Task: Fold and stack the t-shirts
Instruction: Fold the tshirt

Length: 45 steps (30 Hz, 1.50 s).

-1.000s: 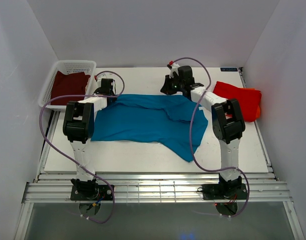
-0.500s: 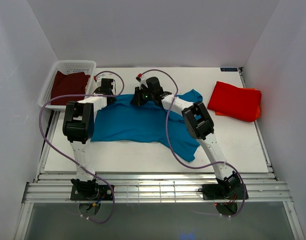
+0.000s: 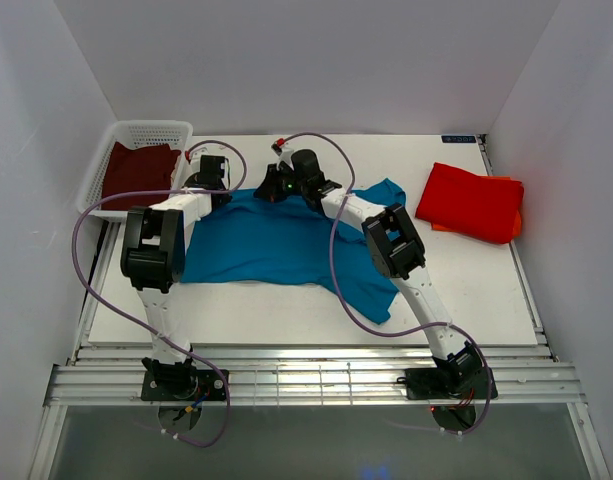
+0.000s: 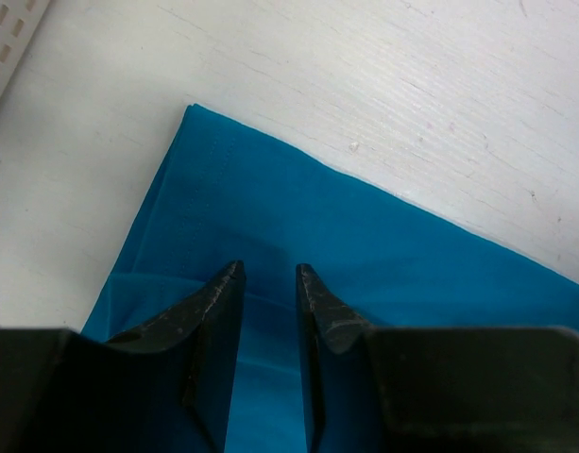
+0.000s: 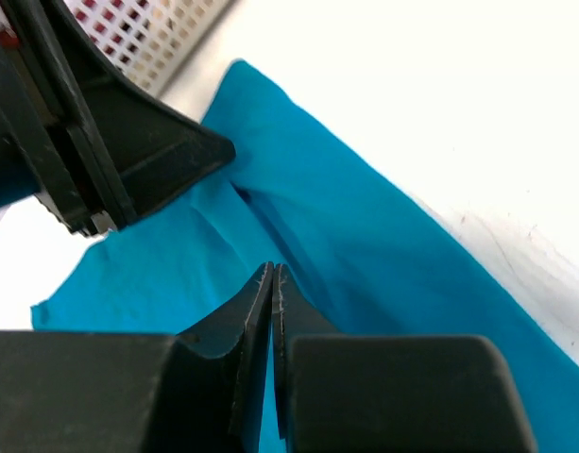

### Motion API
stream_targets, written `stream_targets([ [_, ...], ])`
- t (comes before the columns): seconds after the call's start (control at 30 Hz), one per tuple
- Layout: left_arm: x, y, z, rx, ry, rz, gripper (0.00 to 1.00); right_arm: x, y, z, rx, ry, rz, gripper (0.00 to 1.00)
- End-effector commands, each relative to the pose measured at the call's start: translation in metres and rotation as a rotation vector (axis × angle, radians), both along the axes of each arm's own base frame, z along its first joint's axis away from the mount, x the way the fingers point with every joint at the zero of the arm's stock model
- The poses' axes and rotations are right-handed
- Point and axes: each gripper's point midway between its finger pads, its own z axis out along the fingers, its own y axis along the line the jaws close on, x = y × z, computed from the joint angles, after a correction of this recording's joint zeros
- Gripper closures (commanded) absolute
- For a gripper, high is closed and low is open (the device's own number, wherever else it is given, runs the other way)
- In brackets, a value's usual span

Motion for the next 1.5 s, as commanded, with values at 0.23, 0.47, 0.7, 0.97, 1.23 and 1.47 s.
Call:
stream_targets([
  [0.23, -0.003, 0.0, 0.026, -0.031, -0.046, 0.012, 0.61, 0.008, 0.024, 0.009, 0.092, -0.012, 0.0, 0.92],
  [0.47, -0.002, -0.004, 0.023, -0.046, -0.043, 0.001, 0.62, 0.003, 0.035, -0.004, 0.09, -0.002, 0.006, 0.92],
  [0.7, 0.003, -0.003, 0.022, -0.039, -0.042, -0.005, 0.62, -0.007, 0.039, -0.008, 0.073, 0.0, 0.032, 0.92],
  [0.97, 0.006, 0.0, 0.018, -0.016, -0.02, 0.003, 0.63, -0.041, 0.045, -0.012, 0.039, 0.003, 0.098, 0.92],
  [1.23, 0.004, 0.005, 0.01, -0.01, 0.012, 0.014, 0.63, -0.065, 0.041, -0.005, 0.029, -0.017, 0.131, 0.92],
  [1.47, 0.003, 0.005, 0.007, -0.012, 0.034, 0.011, 0.64, -0.076, 0.036, 0.007, 0.024, -0.042, 0.14, 0.92],
])
